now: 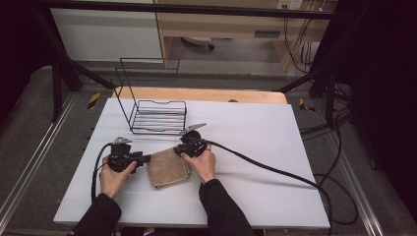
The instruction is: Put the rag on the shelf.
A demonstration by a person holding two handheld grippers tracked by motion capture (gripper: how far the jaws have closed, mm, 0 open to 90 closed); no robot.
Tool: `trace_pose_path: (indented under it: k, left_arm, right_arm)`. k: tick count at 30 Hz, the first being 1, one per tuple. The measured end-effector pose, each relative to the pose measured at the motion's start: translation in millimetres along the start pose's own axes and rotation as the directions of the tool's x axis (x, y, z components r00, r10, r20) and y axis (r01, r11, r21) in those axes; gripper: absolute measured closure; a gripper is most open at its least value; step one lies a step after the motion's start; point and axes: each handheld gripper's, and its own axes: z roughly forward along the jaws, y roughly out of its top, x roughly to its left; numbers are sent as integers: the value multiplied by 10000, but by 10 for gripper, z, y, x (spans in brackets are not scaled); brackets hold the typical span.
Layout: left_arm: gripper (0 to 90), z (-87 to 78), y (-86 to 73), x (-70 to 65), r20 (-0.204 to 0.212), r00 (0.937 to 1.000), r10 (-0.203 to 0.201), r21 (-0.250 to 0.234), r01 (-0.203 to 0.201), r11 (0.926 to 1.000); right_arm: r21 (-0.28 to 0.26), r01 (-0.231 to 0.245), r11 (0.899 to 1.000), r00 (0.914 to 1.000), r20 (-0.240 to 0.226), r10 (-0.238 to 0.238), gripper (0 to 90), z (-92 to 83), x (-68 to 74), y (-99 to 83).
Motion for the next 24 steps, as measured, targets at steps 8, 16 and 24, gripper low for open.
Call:
trace_pose_path:
  k: [8, 16, 24]
  left_arm:
    - [729, 52, -13, -36, 376, 9993, 33, 293, -44, 9996]
    - [774, 68, -16, -81, 343, 9994, 32, 339, -43, 9994]
    - [831, 73, -2, -101, 318, 9995, 35, 385, -47, 9992]
  right_arm:
    - [349, 214, 9992, 9983, -545, -194, 602, 84, -107, 19]
    - [379, 453, 9983, 9969, -655, -428, 661, 89, -82, -9]
    - [606, 237, 9979, 9949, -992, -177, 810, 81, -71, -7]
